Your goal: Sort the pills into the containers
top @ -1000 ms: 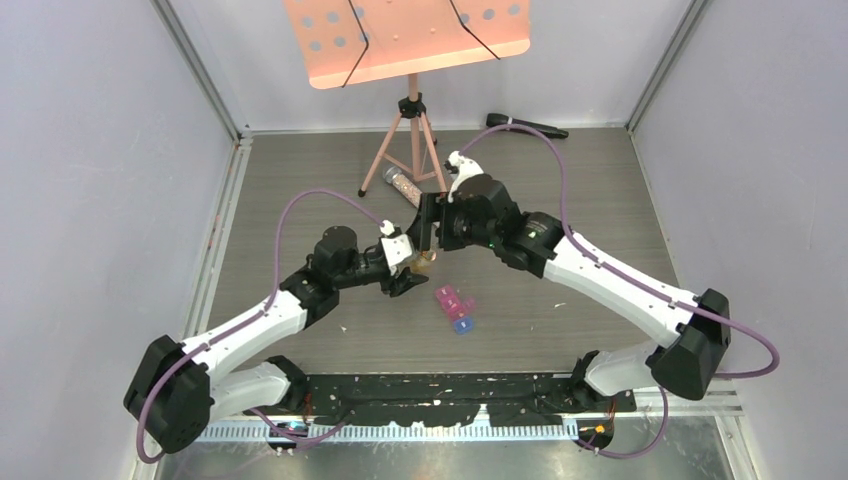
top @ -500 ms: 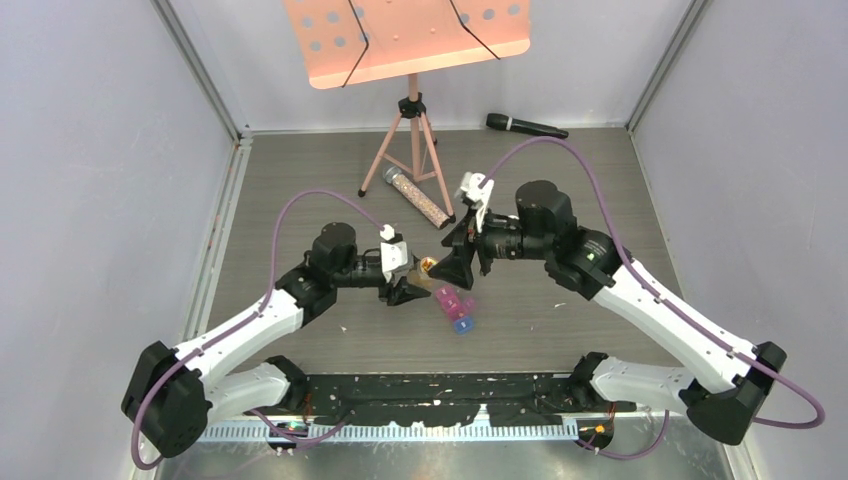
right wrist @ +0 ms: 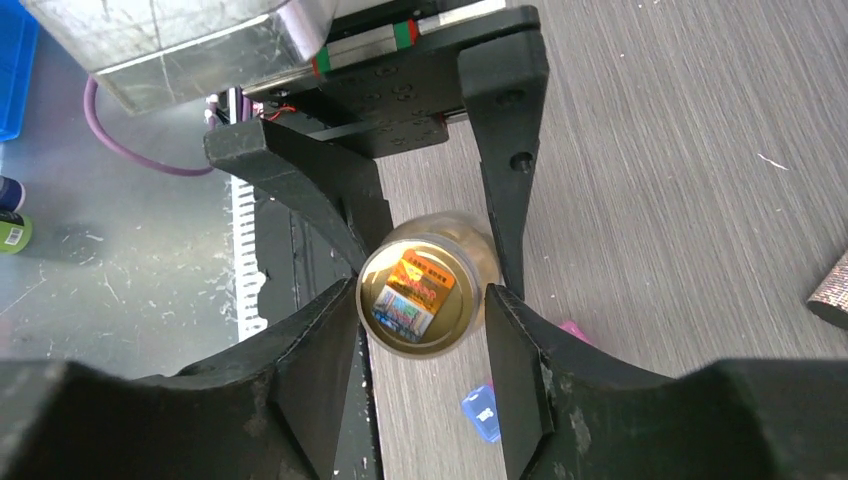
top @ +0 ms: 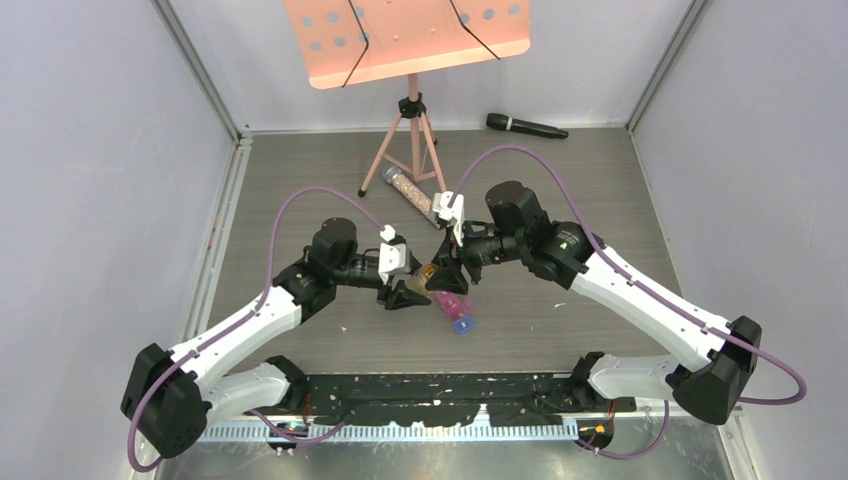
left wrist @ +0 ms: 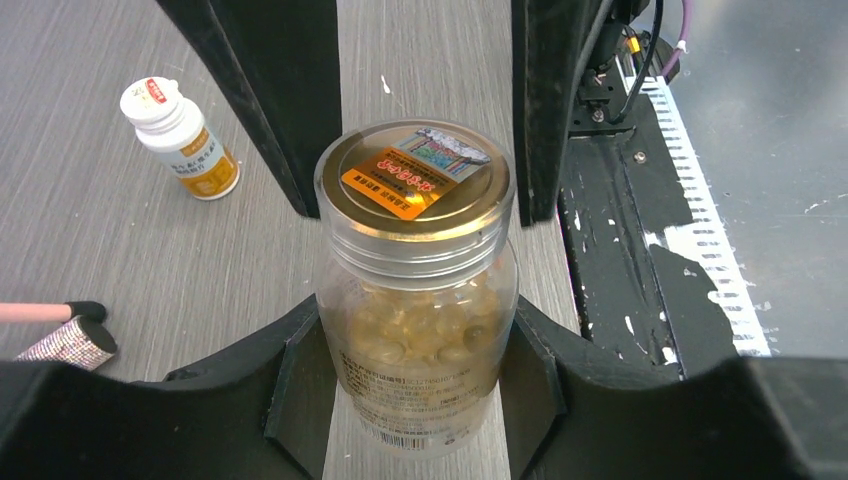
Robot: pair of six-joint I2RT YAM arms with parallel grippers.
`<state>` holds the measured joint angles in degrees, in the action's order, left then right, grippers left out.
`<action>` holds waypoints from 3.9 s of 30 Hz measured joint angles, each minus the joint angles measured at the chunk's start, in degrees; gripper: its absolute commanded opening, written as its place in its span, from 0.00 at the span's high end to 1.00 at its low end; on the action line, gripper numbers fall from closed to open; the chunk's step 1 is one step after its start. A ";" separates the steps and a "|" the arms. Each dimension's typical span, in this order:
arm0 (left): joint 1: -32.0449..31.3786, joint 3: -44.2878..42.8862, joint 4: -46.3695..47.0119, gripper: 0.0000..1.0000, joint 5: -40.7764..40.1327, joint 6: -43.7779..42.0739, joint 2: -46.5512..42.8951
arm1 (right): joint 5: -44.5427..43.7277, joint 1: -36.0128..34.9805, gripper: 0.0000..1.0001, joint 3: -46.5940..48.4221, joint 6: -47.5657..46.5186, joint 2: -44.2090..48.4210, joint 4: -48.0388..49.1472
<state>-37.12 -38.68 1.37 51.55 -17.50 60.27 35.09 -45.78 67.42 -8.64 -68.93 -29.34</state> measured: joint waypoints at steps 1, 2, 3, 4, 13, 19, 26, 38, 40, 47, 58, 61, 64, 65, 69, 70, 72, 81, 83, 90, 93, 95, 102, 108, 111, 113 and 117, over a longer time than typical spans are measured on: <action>0.00 -0.22 -0.07 1.00 0.11 -0.09 0.17 | -0.04 -0.22 0.42 0.00 0.11 -0.22 0.31; 0.00 -0.48 -0.31 1.00 0.15 -0.17 0.35 | -0.22 -0.33 0.42 0.00 0.22 -0.42 0.61; 0.00 -0.68 -0.44 1.00 0.15 -0.33 0.57 | -0.42 -0.39 0.43 0.00 0.39 -0.52 0.96; 0.00 -0.81 -0.44 1.00 0.15 -0.52 0.74 | -0.61 -0.52 0.49 0.00 0.68 -0.61 1.29; 0.11 -1.55 -0.90 1.00 -1.92 0.07 1.51 | -3.78 -1.01 0.94 -0.55 4.33 -0.72 3.74; 0.00 -0.79 1.55 1.00 -10.10 0.66 1.51 | -12.76 -2.10 0.95 -2.19 13.18 -1.27 9.16; -0.28 1.99 6.95 1.00 -19.43 0.98 1.90 | -31.71 -4.26 0.82 -2.10 33.81 -4.20 11.87; -0.37 2.95 11.15 1.00 -24.15 1.03 2.62 | -36.57 -4.22 0.21 -0.87 39.52 -6.62 10.38; -0.37 2.95 11.19 1.00 -24.13 1.03 2.62 | -35.01 -4.20 0.23 -0.87 37.59 -6.60 10.32; -0.37 2.95 11.26 0.98 -23.87 1.31 2.62 | -31.36 -4.20 0.38 -0.87 32.70 -7.08 8.66; 0.11 3.39 10.62 0.63 -24.59 4.94 3.08 | -30.53 -4.22 0.71 -0.02 35.17 -10.56 8.98; 0.11 4.68 12.39 0.44 -24.59 5.40 2.75 | -32.06 -4.42 0.76 -0.02 35.91 -10.56 8.68; 0.09 6.60 15.37 0.02 -25.05 5.77 1.92 | -34.38 -5.22 0.78 -0.02 36.76 -10.36 8.57; 0.04 6.95 16.13 0.01 -25.16 5.73 1.68 | -35.41 -5.29 0.78 -0.02 37.11 -10.23 8.61; -0.02 7.61 18.75 0.00 -26.71 6.49 0.55 | -40.46 -3.76 0.78 -0.35 37.94 -9.40 8.28; -0.04 7.63 18.91 0.01 -27.71 6.58 0.20 | -41.38 -3.10 0.78 -0.52 38.03 -9.16 8.28; -0.04 7.96 18.93 0.01 -29.73 6.64 -1.07 | -42.62 -1.57 0.78 -1.22 38.14 -8.70 8.22; -0.11 11.28 18.99 0.01 -41.68 11.13 -8.22 | -46.84 9.53 0.77 -6.32 36.79 -9.29 6.93; -0.15 11.26 17.97 0.01 -45.79 14.21 -8.70 | -47.39 9.97 0.77 -6.32 35.76 -11.04 7.13; -0.15 11.26 14.93 0.01 -57.79 20.52 -12.37 | -47.65 10.01 0.77 -6.25 34.12 -19.06 7.45; -0.15 11.32 13.75 0.01 -61.81 22.32 -13.70 | -47.93 10.01 0.77 -6.25 34.03 -20.55 7.54; -0.15 11.80 13.73 0.00 -64.06 23.63 -14.80 | -48.15 10.01 0.76 -6.25 34.03 -21.22 7.80; -0.15 13.62 11.80 0.01 -67.52 28.06 -16.98 | -49.00 10.01 0.53 -6.25 34.10 -23.41 9.18; -0.15 13.57 8.28 0.01 -64.00 28.35 -16.46 | -49.00 10.01 0.32 -5.90 34.49 -24.92 9.33; -0.15 13.57 8.17 0.02 -63.69 29.59 -13.97 | -48.96 10.03 0.25 -4.90 34.58 -24.81 8.50; -0.15 13.57 8.09 0.09 -63.41 31.06 -11.80 | -48.87 10.23 0.24 -4.57 34.62 -24.46 8.26; -0.15 13.55 8.02 0.15 -58.51 35.19 -6.67 | -48.24 10.69 0.23 -4.39 34.60 -21.16 6.49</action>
<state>-37.28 -25.12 9.39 -6.96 17.69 53.60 -13.15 -35.09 63.02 25.96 -90.08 -22.85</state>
